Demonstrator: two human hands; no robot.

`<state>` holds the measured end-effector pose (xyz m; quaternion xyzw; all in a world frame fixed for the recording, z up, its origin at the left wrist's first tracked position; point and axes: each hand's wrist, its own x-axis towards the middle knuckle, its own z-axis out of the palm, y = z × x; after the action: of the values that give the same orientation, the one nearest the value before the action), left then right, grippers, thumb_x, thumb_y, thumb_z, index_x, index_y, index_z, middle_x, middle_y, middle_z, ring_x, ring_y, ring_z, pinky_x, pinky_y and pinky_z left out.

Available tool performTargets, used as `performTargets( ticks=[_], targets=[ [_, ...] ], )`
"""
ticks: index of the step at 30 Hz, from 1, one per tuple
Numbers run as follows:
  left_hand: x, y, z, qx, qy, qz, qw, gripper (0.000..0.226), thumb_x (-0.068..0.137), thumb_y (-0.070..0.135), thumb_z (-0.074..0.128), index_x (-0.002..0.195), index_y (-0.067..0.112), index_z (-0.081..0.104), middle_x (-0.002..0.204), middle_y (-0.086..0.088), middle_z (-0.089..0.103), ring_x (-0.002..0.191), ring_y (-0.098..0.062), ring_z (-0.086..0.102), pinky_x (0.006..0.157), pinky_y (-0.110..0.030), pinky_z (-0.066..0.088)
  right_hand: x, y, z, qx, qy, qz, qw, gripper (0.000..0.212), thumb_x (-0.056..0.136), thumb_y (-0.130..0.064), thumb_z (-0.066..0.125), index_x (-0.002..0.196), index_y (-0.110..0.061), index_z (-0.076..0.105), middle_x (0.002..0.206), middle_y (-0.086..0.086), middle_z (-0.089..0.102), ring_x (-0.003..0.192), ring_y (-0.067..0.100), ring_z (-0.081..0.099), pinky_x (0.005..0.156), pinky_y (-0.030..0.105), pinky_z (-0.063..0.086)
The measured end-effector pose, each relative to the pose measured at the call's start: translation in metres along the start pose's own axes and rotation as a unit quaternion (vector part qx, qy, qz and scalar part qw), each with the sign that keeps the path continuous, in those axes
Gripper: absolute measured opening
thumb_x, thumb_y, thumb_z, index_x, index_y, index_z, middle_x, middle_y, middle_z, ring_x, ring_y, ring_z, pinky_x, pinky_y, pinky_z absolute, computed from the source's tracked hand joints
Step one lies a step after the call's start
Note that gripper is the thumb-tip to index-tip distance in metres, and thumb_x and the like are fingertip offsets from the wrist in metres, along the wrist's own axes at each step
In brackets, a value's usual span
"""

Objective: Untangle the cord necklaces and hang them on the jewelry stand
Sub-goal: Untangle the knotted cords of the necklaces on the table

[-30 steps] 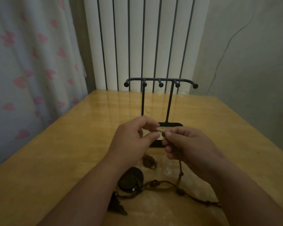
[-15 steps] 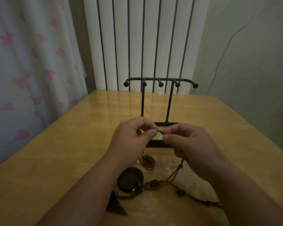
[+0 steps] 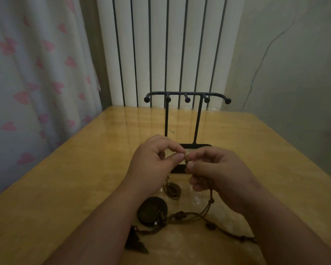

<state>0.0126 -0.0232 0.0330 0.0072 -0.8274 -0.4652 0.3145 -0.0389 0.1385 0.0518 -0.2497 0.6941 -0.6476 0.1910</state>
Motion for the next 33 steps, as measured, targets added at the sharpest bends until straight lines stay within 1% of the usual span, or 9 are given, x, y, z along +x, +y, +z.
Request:
performTargets(
  ticks=[5, 11, 15, 18, 21, 25, 28, 30, 33],
  targets=[
    [0.0000, 0.0010, 0.0000, 0.007, 0.004, -0.011, 1.000, 0.022, 0.081, 0.020, 0.075, 0.077, 0.041, 0.069, 0.086, 0.013, 0.061, 0.066, -0.004, 0.047, 0.060, -0.015, 0.040, 0.0008, 0.0015, 0.0005, -0.028, 0.015, -0.010, 0.999, 0.007, 0.085, -0.006, 0.067, 0.089, -0.008, 0.072, 0.073, 0.001, 0.071, 0.061, 0.013, 0.064, 0.055, 0.024, 0.053],
    [0.0002, 0.0014, 0.0007, 0.015, -0.005, 0.000, 1.000, 0.020, 0.081, 0.019, 0.076, 0.081, 0.038, 0.070, 0.088, 0.012, 0.061, 0.065, -0.005, 0.048, 0.059, -0.016, 0.041, 0.0023, 0.0040, 0.0011, -0.078, 0.066, -0.051, 0.993, 0.006, 0.081, -0.017, 0.066, 0.079, -0.015, 0.071, 0.063, 0.001, 0.061, 0.049, 0.006, 0.046, 0.044, 0.021, 0.037],
    [-0.0004, 0.0013, 0.0006, 0.014, -0.003, 0.005, 1.000, 0.025, 0.081, 0.017, 0.076, 0.077, 0.040, 0.067, 0.087, 0.012, 0.061, 0.066, -0.007, 0.048, 0.062, -0.022, 0.040, 0.0035, 0.0051, 0.0022, -0.098, 0.061, -0.044, 0.992, 0.007, 0.084, -0.016, 0.066, 0.084, -0.019, 0.073, 0.057, -0.007, 0.056, 0.046, 0.005, 0.042, 0.044, 0.021, 0.035],
    [-0.0006, 0.0020, 0.0006, 0.022, -0.001, 0.005, 1.000, 0.026, 0.081, 0.016, 0.075, 0.076, 0.040, 0.065, 0.086, 0.012, 0.060, 0.065, -0.006, 0.049, 0.061, -0.020, 0.040, 0.0032, 0.0053, 0.0026, -0.112, 0.044, -0.047, 0.992, 0.009, 0.086, -0.017, 0.066, 0.088, -0.021, 0.074, 0.053, -0.011, 0.056, 0.045, 0.001, 0.043, 0.044, 0.018, 0.036],
    [-0.0003, 0.0007, 0.0007, 0.026, -0.002, 0.011, 1.000, 0.025, 0.081, 0.017, 0.075, 0.078, 0.039, 0.066, 0.086, 0.011, 0.061, 0.066, -0.007, 0.049, 0.060, -0.018, 0.041, 0.0031, 0.0057, 0.0015, -0.133, 0.052, -0.057, 0.988, 0.008, 0.085, -0.019, 0.067, 0.085, -0.023, 0.074, 0.054, -0.011, 0.058, 0.046, -0.001, 0.046, 0.046, 0.016, 0.038],
    [-0.0010, -0.0005, 0.0007, 0.043, 0.016, 0.029, 0.999, 0.026, 0.081, 0.014, 0.074, 0.088, 0.038, 0.066, 0.084, 0.015, 0.058, 0.067, -0.007, 0.049, 0.059, -0.012, 0.040, 0.0038, 0.0060, 0.0020, -0.144, 0.090, -0.060, 0.984, 0.007, 0.084, -0.019, 0.066, 0.082, -0.022, 0.072, 0.061, -0.005, 0.061, 0.048, 0.001, 0.053, 0.047, 0.021, 0.044],
    [-0.0024, -0.0003, 0.0012, 0.063, 0.046, 0.077, 0.994, 0.016, 0.080, 0.014, 0.071, 0.085, 0.028, 0.065, 0.077, 0.014, 0.056, 0.069, -0.011, 0.052, 0.057, -0.015, 0.042, 0.0042, 0.0060, 0.0026, -0.161, 0.124, -0.074, 0.976, 0.007, 0.083, -0.018, 0.067, 0.080, -0.022, 0.071, 0.062, -0.003, 0.063, 0.048, 0.002, 0.055, 0.047, 0.019, 0.046],
    [-0.0040, -0.0005, 0.0026, 0.064, 0.025, 0.097, 0.993, 0.011, 0.081, 0.014, 0.070, 0.081, 0.024, 0.067, 0.074, 0.012, 0.058, 0.068, -0.013, 0.055, 0.055, -0.018, 0.045, 0.0043, 0.0060, 0.0030, -0.176, 0.129, -0.084, 0.972, 0.006, 0.082, -0.020, 0.068, 0.079, -0.024, 0.070, 0.065, -0.003, 0.066, 0.049, 0.003, 0.057, 0.047, 0.018, 0.047],
    [-0.0050, -0.0009, 0.0049, 0.089, 0.002, 0.112, 0.990, 0.010, 0.083, 0.014, 0.073, 0.082, 0.024, 0.070, 0.073, 0.013, 0.060, 0.070, -0.009, 0.056, 0.057, -0.016, 0.046, 0.0042, 0.0072, 0.0034, -0.194, 0.123, -0.087, 0.969, 0.005, 0.083, -0.022, 0.068, 0.080, -0.026, 0.070, 0.069, -0.005, 0.067, 0.052, 0.004, 0.060, 0.047, 0.019, 0.050]
  ],
)
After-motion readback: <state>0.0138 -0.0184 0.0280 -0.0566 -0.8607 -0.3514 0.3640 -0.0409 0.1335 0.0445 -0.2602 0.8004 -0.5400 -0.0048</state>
